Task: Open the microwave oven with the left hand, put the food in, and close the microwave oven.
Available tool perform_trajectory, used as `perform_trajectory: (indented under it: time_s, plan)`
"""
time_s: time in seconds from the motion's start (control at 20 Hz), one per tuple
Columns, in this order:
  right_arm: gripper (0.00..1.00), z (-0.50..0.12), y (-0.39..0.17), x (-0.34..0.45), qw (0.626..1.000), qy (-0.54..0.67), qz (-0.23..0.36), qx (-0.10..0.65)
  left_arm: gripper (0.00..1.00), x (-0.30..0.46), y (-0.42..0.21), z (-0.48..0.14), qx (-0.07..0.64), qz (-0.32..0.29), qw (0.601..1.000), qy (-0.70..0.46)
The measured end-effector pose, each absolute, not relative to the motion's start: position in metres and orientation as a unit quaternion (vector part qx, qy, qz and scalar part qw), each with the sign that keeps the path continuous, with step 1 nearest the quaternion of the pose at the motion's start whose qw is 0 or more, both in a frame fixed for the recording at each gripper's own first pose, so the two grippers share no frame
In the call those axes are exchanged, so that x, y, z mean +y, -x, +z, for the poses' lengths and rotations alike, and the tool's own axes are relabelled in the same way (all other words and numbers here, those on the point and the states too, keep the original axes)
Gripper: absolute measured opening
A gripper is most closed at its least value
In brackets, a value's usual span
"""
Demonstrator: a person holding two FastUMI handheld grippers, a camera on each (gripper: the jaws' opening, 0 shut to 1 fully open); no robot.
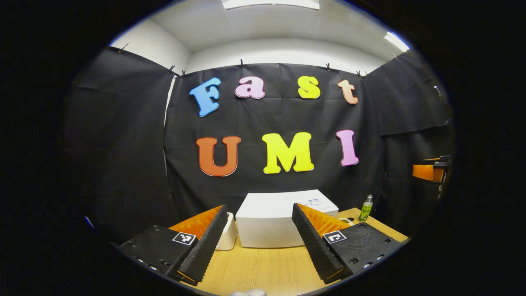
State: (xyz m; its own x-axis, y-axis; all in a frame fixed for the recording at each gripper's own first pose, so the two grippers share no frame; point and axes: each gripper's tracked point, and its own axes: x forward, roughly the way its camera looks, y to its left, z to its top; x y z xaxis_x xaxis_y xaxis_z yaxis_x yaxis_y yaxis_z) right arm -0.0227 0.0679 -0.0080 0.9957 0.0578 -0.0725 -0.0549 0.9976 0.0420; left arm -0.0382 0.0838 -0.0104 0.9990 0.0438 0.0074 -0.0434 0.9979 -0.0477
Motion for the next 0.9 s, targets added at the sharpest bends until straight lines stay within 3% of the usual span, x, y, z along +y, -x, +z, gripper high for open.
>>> perform_trajectory:
  time_s: [0.05, 0.1, 0.45, 0.5, 0.55, 0.6, 0.75, 0.8, 0.85, 0.9]
  plan:
    - [0.91, -0.0079, 0.0232, 0.0671, 0.999, -0.020, 0.028, 0.037, 0.96, 0.0819, 0.0387, -0.0102, -0.003, 0.021, 0.999, 0.024]
    - [0.98, -0.0064, 0.0227, 0.0668, 0.999, -0.022, 0.029, 0.037, 0.96, 0.0830, 0.0392, -0.0096, -0.006, 0.022, 0.999, 0.024]
    - [0.98, -0.0033, 0.0191, 0.0653, 0.999, -0.027, 0.028, 0.034, 0.96, 0.0781, 0.0382, -0.0058, -0.007, 0.019, 1.000, 0.017]
    - [0.98, -0.0025, 0.0184, 0.0643, 0.999, -0.027, 0.027, 0.033, 1.00, 0.0774, 0.0377, -0.0060, -0.007, 0.020, 1.000, 0.017]
    - [0.91, -0.0037, 0.0185, 0.0634, 0.999, -0.028, 0.027, 0.034, 0.96, 0.0775, 0.0365, -0.0034, -0.010, 0.019, 1.000, 0.016]
    - [0.98, -0.0036, 0.0183, 0.0639, 0.999, -0.029, 0.027, 0.035, 0.96, 0.0769, 0.0358, -0.0023, -0.011, 0.019, 1.000, 0.015]
    - [0.98, -0.0040, 0.0171, 0.0631, 0.999, -0.029, 0.023, 0.035, 0.96, 0.0779, 0.0345, -0.0026, -0.011, 0.021, 1.000, 0.014]
    - [0.91, -0.0024, 0.0161, 0.0632, 0.999, -0.030, 0.024, 0.033, 0.93, 0.0772, 0.0335, -0.0019, -0.011, 0.020, 1.000, 0.015]
    - [0.98, -0.0036, 0.0161, 0.0648, 0.999, -0.030, 0.024, 0.034, 0.96, 0.0787, 0.0337, -0.0032, -0.010, 0.022, 1.000, 0.014]
    - [0.91, -0.0033, 0.0162, 0.0649, 0.999, -0.030, 0.024, 0.034, 0.96, 0.0790, 0.0340, -0.0029, -0.011, 0.021, 1.000, 0.014]
